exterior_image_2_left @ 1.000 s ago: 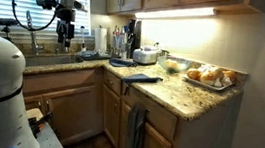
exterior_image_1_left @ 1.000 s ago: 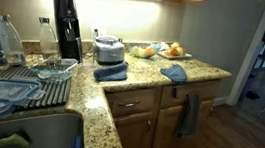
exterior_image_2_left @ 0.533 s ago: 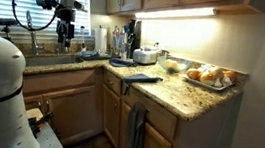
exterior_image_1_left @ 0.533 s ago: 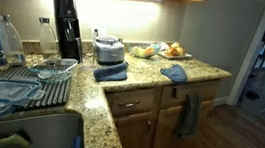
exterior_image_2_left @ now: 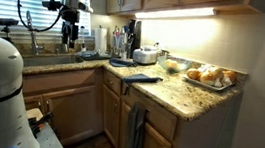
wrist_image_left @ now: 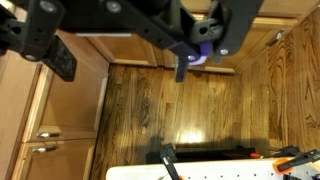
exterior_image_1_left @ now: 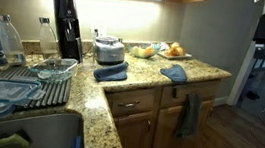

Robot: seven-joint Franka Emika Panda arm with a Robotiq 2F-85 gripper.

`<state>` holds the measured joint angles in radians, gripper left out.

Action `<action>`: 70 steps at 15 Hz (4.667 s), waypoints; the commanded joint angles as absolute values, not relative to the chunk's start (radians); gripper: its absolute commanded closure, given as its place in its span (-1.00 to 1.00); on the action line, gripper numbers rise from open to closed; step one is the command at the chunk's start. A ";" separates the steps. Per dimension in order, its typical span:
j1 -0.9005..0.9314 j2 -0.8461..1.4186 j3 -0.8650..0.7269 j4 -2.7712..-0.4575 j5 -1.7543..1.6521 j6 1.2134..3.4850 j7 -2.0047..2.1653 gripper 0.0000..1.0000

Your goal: Pick up the towel and place it on the hook

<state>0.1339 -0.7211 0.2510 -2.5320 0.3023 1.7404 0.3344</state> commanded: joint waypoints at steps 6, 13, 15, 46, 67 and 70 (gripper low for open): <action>0.016 -0.536 0.225 -2.480 0.249 1.967 0.384 -1.00; -0.035 -0.263 0.212 -2.397 0.112 2.220 0.472 -1.00; -0.030 -0.211 0.197 -2.363 0.083 2.227 0.500 -1.00; 0.026 0.329 -0.025 -1.968 0.036 2.542 0.553 -1.00; 0.091 0.491 -0.112 -1.831 0.028 2.600 0.522 0.19; 0.089 0.470 -0.107 -1.847 0.032 2.610 0.508 0.59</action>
